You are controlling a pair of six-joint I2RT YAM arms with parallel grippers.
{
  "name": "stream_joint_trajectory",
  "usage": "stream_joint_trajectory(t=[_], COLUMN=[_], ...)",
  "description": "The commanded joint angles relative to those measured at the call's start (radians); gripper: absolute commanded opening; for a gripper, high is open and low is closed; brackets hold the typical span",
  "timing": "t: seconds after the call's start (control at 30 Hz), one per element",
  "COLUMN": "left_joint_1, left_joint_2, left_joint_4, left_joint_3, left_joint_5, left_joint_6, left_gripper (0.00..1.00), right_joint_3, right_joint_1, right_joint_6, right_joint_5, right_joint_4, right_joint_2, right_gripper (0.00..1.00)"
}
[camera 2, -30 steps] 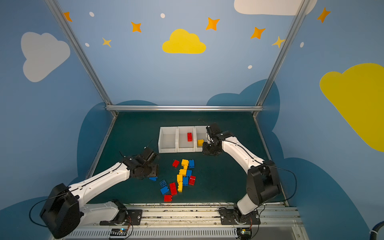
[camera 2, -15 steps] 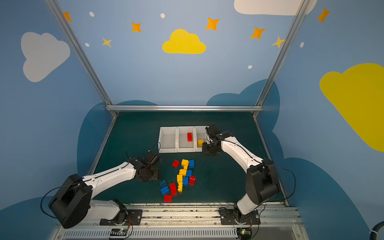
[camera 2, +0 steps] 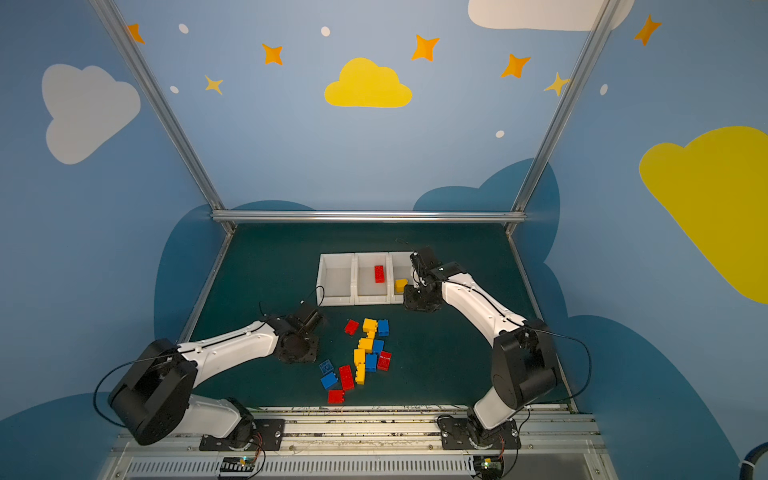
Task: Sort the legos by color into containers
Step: 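Grasp a blue square brick with the left gripper and lift it, then drop the blue brick in the nearest compartment while the right gripper reaches down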
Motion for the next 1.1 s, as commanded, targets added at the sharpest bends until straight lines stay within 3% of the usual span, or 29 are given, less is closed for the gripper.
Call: stream_joint_trajectory(t=[0.0, 0.2, 0.47, 0.83, 1.07], left_joint_1=[-0.003, 0.000, 0.064, 0.204, 0.219], left_joint_2=[0.002, -0.026, -0.024, 0.326, 0.404], left_joint_4=[0.006, 0.001, 0.062, 0.102, 0.113], left_joint_3=[0.003, 0.044, 0.227, 0.588, 0.654], left_joint_5=[0.006, 0.010, -0.022, 0.117, 0.137], left_joint_6=[0.005, 0.020, 0.090, 0.214, 0.211], left_gripper=[0.41, 0.38, 0.40, 0.40, 0.51], right_joint_3=[0.001, 0.003, 0.013, 0.018, 0.005], right_joint_1=[0.007, 0.009, 0.011, 0.016, 0.021], right_joint_6=[0.009, 0.007, 0.006, 0.013, 0.026], right_joint_5=[0.002, 0.010, 0.015, 0.050, 0.061], right_joint_4=[0.001, -0.005, -0.016, -0.048, -0.055], right_joint_2=[0.006, -0.001, -0.008, -0.042, -0.061], right_gripper=[0.48, 0.48, 0.47, 0.47, 0.47])
